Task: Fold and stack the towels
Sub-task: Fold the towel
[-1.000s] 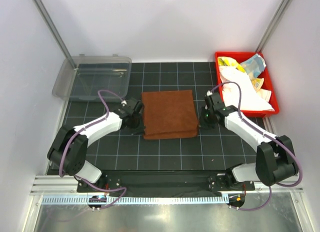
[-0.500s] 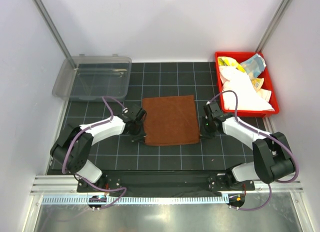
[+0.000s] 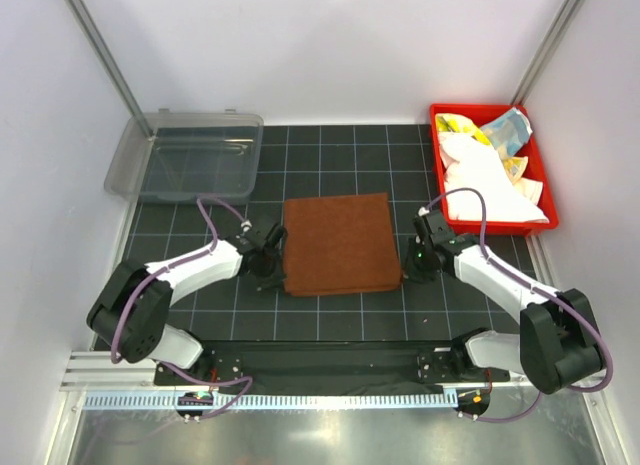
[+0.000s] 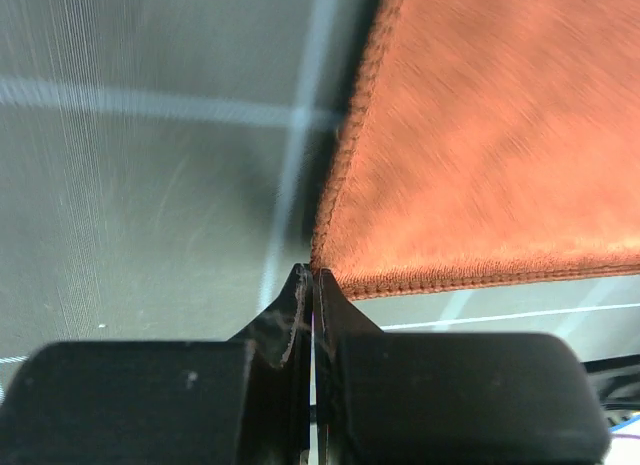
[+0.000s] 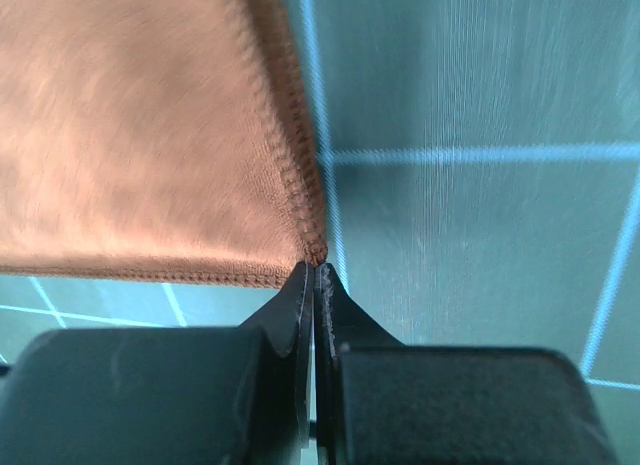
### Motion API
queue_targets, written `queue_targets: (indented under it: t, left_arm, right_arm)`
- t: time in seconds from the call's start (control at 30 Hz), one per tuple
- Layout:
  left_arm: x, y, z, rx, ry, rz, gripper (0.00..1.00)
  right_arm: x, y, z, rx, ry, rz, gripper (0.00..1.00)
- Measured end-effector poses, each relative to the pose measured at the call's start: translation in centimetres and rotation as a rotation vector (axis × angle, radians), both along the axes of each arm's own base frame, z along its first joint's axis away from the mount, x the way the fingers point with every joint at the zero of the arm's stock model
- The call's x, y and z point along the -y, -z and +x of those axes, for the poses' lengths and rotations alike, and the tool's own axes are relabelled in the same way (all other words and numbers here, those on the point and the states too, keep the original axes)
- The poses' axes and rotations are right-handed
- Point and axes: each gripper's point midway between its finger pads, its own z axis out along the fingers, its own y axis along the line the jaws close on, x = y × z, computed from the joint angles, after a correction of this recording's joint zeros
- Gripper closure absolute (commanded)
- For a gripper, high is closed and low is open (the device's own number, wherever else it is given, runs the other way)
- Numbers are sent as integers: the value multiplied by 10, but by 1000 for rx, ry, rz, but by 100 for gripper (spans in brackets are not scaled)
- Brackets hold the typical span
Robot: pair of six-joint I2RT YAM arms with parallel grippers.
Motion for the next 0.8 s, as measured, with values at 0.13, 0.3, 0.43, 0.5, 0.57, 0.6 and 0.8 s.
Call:
queue_targets:
  t: [0.13,0.3,0.43,0.5,0.57,0.6,0.8]
  left_arm:
    - [-2,22,-28,-89,9,-14,100]
    - [6,22,-27,-81,17,-50,100]
    - [10,22,-27,-76,20,-66,98]
    - [10,21,-27,-72,22,-70,86]
    - [10,19,-28,-74,19,-77,60]
    - [9,19,-28,-68,28,-72,56]
    - [-16,-21,-23,9,51,47,36]
  right_arm:
    - [3,26,-27,-86,32,17,99]
    - [5,31,-31,-83,96,27,99]
    - [4,31,-30,-82,121,40,86]
    - [4,31,-30,-81,140,48,65]
    - [4,28,-29,-69,146,50,56]
    - [5,27,-29,-66,153,46,54]
    - [7,-14,-10,23,143,34,33]
